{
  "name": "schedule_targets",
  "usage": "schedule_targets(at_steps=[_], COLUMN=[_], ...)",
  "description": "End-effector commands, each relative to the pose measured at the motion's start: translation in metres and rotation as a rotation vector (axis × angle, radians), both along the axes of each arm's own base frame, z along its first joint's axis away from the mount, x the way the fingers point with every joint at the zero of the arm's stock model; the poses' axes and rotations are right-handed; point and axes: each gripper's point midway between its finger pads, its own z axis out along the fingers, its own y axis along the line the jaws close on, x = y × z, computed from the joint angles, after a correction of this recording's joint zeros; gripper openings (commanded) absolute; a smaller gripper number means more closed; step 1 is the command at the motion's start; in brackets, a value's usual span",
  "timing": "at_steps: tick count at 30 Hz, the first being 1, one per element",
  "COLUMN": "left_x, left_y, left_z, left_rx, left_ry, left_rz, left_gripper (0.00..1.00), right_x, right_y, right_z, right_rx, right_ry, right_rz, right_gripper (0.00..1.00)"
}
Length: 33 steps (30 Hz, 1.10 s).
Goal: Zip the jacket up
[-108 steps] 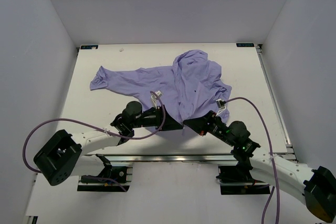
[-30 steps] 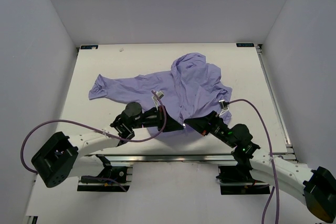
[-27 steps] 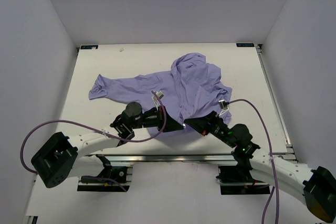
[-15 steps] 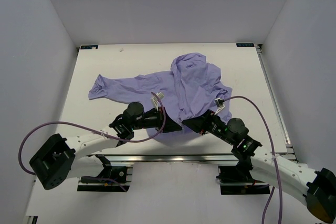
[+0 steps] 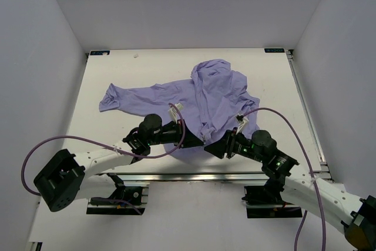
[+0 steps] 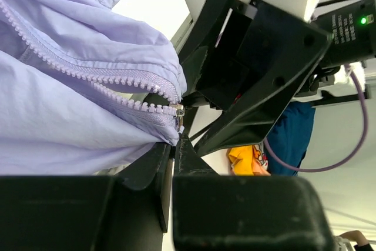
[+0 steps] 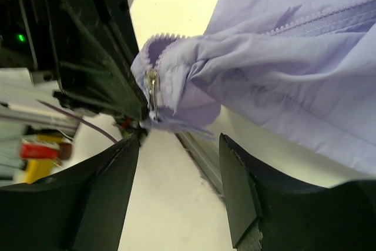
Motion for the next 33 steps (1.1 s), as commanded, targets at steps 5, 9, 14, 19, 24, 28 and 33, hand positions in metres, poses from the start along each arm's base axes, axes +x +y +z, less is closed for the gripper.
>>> schedule_targets(at_steps=[5, 9, 14, 19, 24, 28, 33], left_x=[0.0, -0.001, -0.001, -0.001, -0.002, -0.002, -0.002], left_y=[-0.002, -0.001, 0.0, 0.0, 0.0, 0.001, 0.003], left_z=[0.017, 0.019, 0.019, 0.018, 0.017, 0.02, 0.021], left_rx=[-0.053, -0.053, -0.051, -0.052, -0.048, -0.056, -0.054], left_ry=[-0.005, -0.007, -0.008, -0.006, -0.003, -0.01, -0.018], left_rz=[0.003, 0.011, 0.014, 0.012, 0.012, 0.014, 0.019], left_gripper=[0.0, 0.0, 0.0, 0.0, 0.0, 0.0, 0.0], right_x=[-0.011, -0.011, -0.001, 0.003, 0.002, 0.005, 0.004], right_y=[-0.001, 0.009, 0.018, 0.023, 0.028, 0.027, 0.027], right_z=[0.014, 0.007, -0.005, -0.001, 0.003, 0.0, 0.004], right_rx=[0.01, -0.046, -0.122, -0.105, -0.086, -0.097, -0.083], right_ry=[-0.26, -0.307, -0.337, -0.377, -0.395, -0.391, -0.399], right_rz=[0.1, 0.153, 0.142, 0.125, 0.135, 0.117, 0.114], right_gripper=[0.62, 0.61, 0.56, 0.55, 0.55, 0.49, 0.24])
